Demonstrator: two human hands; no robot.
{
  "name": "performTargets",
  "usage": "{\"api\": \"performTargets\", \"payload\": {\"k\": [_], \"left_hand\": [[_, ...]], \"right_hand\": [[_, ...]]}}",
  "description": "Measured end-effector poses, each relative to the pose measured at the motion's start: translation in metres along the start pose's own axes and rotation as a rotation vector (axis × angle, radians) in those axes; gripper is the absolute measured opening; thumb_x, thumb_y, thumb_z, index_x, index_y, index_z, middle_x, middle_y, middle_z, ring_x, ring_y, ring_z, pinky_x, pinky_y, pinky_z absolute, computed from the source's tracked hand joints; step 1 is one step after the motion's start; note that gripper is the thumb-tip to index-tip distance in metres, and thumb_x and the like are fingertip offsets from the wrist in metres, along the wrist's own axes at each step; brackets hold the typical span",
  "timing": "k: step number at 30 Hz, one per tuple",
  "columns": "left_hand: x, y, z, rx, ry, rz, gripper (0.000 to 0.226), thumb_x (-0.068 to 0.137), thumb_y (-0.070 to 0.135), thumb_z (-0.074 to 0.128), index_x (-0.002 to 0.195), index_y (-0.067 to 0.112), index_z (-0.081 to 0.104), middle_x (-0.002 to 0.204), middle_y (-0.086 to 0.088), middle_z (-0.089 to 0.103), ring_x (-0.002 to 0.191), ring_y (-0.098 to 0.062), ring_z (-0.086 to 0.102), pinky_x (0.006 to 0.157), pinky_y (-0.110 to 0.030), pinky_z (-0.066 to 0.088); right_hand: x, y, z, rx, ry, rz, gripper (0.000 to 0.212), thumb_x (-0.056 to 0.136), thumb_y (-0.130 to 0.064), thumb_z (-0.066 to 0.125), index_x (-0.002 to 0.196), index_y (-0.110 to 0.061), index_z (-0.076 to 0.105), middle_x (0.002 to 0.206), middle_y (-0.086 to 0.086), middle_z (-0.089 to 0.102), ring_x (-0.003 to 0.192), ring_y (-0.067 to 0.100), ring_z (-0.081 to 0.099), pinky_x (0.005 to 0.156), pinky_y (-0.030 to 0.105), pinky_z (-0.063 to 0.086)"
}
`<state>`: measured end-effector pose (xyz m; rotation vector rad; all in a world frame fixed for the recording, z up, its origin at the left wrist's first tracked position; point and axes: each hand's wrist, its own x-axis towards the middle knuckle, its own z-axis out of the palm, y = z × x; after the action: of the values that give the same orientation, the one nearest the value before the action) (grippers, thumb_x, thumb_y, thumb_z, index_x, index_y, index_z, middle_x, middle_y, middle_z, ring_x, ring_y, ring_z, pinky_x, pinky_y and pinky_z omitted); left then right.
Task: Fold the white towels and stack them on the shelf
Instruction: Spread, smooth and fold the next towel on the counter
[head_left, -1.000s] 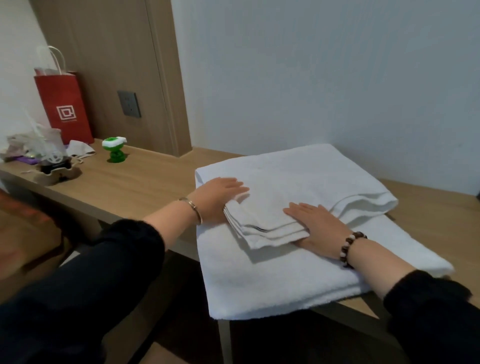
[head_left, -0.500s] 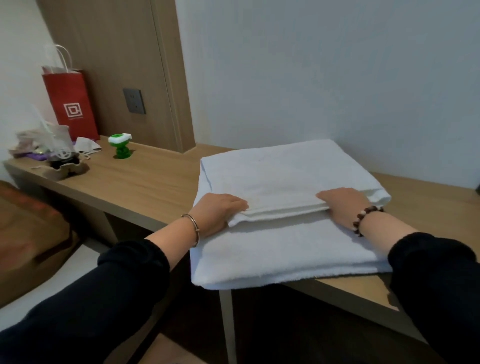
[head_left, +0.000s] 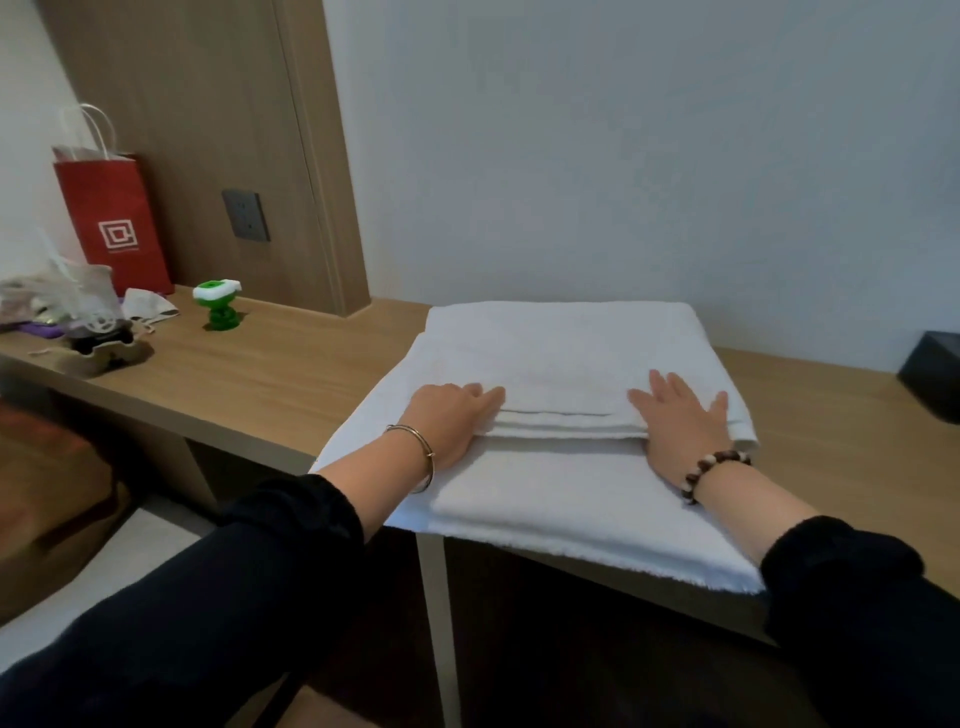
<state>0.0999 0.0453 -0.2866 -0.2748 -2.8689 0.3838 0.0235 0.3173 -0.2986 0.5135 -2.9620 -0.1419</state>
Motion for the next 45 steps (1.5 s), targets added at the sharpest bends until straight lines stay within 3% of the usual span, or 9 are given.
{"api": "performTargets", "payload": {"k": [3,12,17,21,24,27,33,38,45], "left_hand": [[0.01,0.001,0.005,-0.019,-0.044,-0.164,0.042,0.088,0.018,0.045,0.129,0.022,0.037,0.11,-0.004,0.053,0.094,-0.031,0.06,0.062,-0.032,0.035],[0.043,0.004,-0.005,-0.155,-0.057,-0.4,0.036,0.089,0.002,0.038,0.121,0.016,0.049,0.119,-0.007,0.059,0.105,-0.03,0.058,0.074,-0.034,0.041],[0.014,-0.024,-0.034,-0.455,0.465,-0.527,0.058,0.083,-0.006,0.043,0.133,0.022,0.053,0.135,-0.001,0.055,0.12,-0.026,0.053,0.091,-0.033,0.041],[-0.039,-0.03,-0.037,-0.301,0.837,-0.27,0.06,0.058,-0.025,0.051,0.109,0.002,0.069,0.116,-0.017,0.066,0.109,-0.034,0.062,0.091,-0.047,0.049],[-0.077,-0.026,-0.01,-0.096,0.57,-0.123,0.056,0.056,-0.022,0.063,0.104,0.004,0.071,0.113,-0.015,0.067,0.106,-0.036,0.063,0.093,-0.061,0.042],[-0.093,-0.016,0.01,-0.14,0.204,-0.124,0.057,0.071,-0.008,0.061,0.124,0.012,0.061,0.133,-0.008,0.056,0.122,-0.028,0.053,0.103,-0.048,0.034],[-0.088,-0.014,0.011,-0.22,0.205,-0.148,0.059,0.074,-0.006,0.059,0.129,0.016,0.057,0.137,-0.005,0.053,0.126,-0.025,0.049,0.106,-0.045,0.029],[-0.079,-0.006,-0.006,-0.189,0.379,-0.11,0.047,0.051,-0.024,0.061,0.088,0.004,0.07,0.085,-0.014,0.07,0.071,-0.033,0.068,0.058,-0.044,0.055],[-0.05,-0.013,-0.036,0.027,0.49,-0.062,0.043,0.065,-0.021,0.051,0.101,-0.003,0.065,0.102,-0.022,0.066,0.083,-0.037,0.065,0.069,-0.047,0.053]], "right_hand": [[0.002,-0.005,0.004,0.142,0.024,0.095,0.064,0.092,0.002,0.033,0.148,-0.027,0.023,0.16,0.007,-0.005,0.145,0.026,0.01,0.114,0.055,0.009],[0.052,-0.008,-0.037,-0.083,0.067,0.089,0.038,0.098,-0.012,0.029,0.122,-0.023,0.056,0.128,0.001,0.057,0.119,0.025,0.052,0.113,0.049,0.019],[0.026,-0.022,-0.091,0.026,0.572,0.005,0.029,0.084,0.0,0.045,0.104,-0.011,0.063,0.104,0.012,0.064,0.095,0.032,0.059,0.083,0.038,0.035],[-0.045,-0.038,-0.083,0.089,0.859,-0.152,0.026,0.064,0.007,0.049,0.079,-0.007,0.065,0.081,0.013,0.066,0.078,0.033,0.06,0.071,0.038,0.034],[-0.081,-0.051,-0.042,0.015,0.604,-0.188,0.026,0.078,0.002,0.045,0.089,-0.009,0.067,0.091,0.011,0.066,0.089,0.032,0.059,0.079,0.042,0.039],[-0.085,-0.05,-0.014,0.05,0.18,-0.127,0.039,0.093,-0.012,0.042,0.131,-0.021,0.048,0.135,0.003,0.049,0.127,0.024,0.04,0.106,0.043,0.025],[-0.07,-0.037,-0.012,0.113,0.042,-0.166,0.046,0.097,-0.013,0.039,0.142,-0.024,0.038,0.152,0.003,0.033,0.139,0.021,0.03,0.114,0.042,0.02],[-0.056,-0.027,-0.033,0.0,0.197,-0.197,0.034,0.092,-0.008,0.045,0.123,-0.018,0.054,0.127,0.006,0.056,0.112,0.028,0.056,0.087,0.04,0.05],[-0.039,-0.015,-0.055,-0.107,0.688,-0.281,0.041,0.084,0.005,0.031,0.108,0.005,0.065,0.122,0.027,0.06,0.106,0.041,0.063,0.096,0.059,0.043]]}}
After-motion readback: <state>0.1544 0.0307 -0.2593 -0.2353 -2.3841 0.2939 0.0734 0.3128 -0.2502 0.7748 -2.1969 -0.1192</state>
